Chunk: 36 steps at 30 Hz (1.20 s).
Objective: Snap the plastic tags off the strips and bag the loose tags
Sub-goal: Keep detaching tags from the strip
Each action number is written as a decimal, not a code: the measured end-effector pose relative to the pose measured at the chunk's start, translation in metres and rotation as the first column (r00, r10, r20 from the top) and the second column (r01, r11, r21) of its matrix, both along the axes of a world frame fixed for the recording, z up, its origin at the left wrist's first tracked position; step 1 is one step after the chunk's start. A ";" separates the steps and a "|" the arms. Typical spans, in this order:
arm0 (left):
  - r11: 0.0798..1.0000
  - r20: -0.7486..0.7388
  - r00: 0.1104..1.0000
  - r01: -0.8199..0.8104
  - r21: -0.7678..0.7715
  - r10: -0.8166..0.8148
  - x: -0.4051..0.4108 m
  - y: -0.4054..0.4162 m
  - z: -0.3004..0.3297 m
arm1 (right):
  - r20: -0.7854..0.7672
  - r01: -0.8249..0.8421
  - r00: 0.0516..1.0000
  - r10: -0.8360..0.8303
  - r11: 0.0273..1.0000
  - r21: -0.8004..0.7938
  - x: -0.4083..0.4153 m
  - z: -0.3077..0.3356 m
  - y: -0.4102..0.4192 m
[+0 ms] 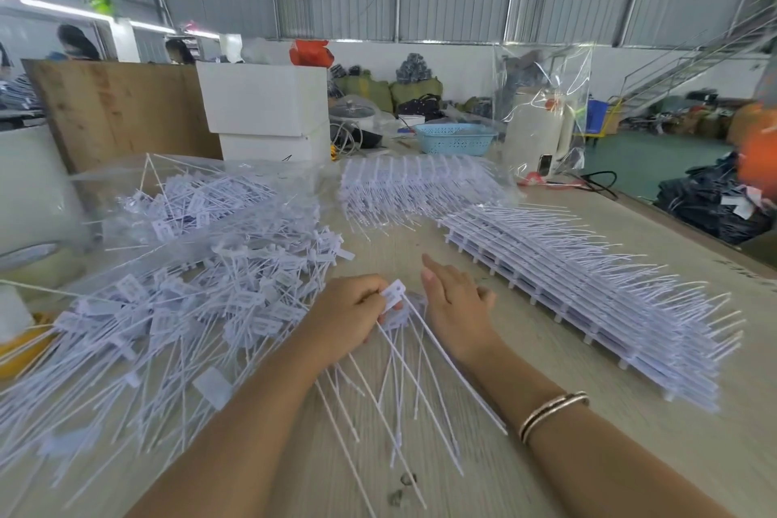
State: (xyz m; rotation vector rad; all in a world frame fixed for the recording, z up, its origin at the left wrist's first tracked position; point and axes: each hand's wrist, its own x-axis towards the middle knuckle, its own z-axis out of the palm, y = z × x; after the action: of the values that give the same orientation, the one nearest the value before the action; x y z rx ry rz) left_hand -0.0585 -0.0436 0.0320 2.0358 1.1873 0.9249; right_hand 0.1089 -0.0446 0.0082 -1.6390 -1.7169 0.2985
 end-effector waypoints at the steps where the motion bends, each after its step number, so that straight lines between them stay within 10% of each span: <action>1: 1.000 -0.031 1.000 -0.001 0.022 0.002 0.002 -0.001 -0.001 | -0.066 -0.031 0.997 0.032 0.999 0.011 0.000 0.000 -0.002; 7: 0.994 -0.049 0.999 -0.007 0.105 0.012 0.007 0.001 -0.003 | -0.128 -0.160 0.977 0.172 0.982 0.098 0.000 0.012 -0.010; 13: 0.984 -0.142 0.986 -0.065 0.164 0.089 -0.001 0.007 -0.006 | -0.543 -0.127 0.818 0.191 0.980 0.154 0.007 0.013 -0.011; 24: 0.979 -0.246 0.967 -0.014 0.205 0.066 0.004 0.002 -0.005 | -0.477 -0.371 0.811 0.339 0.928 0.030 0.007 0.009 -0.010; 36: 1.000 0.213 0.977 -0.015 0.025 0.009 0.022 -0.002 0.007 | -0.652 -0.253 0.660 0.373 0.928 0.275 -0.004 0.015 -0.015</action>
State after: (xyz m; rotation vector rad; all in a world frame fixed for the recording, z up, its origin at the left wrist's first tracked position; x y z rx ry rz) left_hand -0.0367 -0.0453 0.0395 1.8966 1.0770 1.1393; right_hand 0.1047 -0.0591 0.0234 -0.9003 -1.3567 0.8156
